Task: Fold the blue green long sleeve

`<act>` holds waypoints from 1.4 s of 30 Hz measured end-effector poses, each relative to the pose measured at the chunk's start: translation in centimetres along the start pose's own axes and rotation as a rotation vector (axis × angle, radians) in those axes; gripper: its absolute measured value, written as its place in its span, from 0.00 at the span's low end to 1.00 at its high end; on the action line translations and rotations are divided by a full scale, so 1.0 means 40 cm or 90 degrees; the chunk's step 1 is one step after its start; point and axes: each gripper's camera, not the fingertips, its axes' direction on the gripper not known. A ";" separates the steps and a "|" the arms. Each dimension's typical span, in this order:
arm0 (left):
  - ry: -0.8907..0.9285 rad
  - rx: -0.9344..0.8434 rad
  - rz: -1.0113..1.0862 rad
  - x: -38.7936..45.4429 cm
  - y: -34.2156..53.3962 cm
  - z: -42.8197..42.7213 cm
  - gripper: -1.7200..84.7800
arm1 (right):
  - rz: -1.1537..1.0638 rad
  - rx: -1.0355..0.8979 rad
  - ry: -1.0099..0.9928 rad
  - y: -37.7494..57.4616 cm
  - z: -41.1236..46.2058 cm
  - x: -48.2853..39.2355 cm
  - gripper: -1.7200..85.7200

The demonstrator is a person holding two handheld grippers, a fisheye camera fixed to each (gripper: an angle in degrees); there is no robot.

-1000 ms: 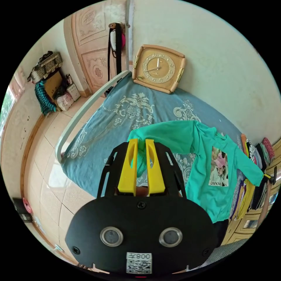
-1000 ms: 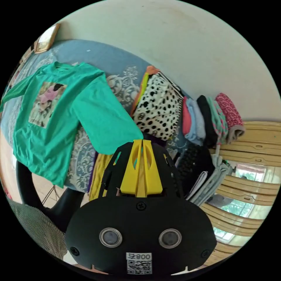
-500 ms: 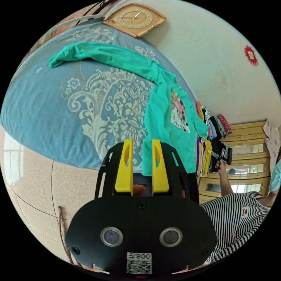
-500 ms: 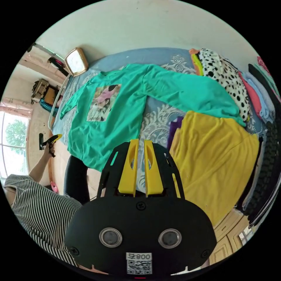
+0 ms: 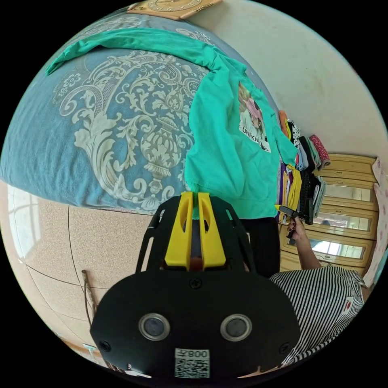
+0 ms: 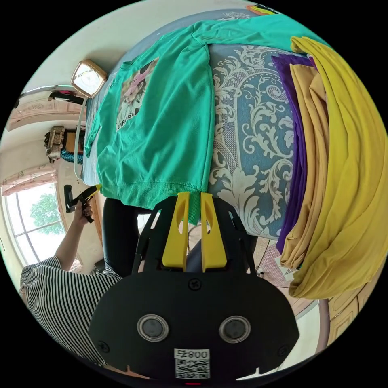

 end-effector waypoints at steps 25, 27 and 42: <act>0.063 0.063 -0.069 -0.053 -0.100 0.099 0.04 | 0.006 -0.024 -0.055 0.027 -0.118 0.120 0.02; 0.043 0.064 -0.065 -0.043 -0.120 0.109 0.04 | 0.014 -0.025 -0.061 0.019 -0.105 0.122 0.02; -0.026 0.183 0.128 0.222 -0.746 0.186 0.09 | -0.155 0.126 0.009 -0.365 -0.268 -0.124 0.03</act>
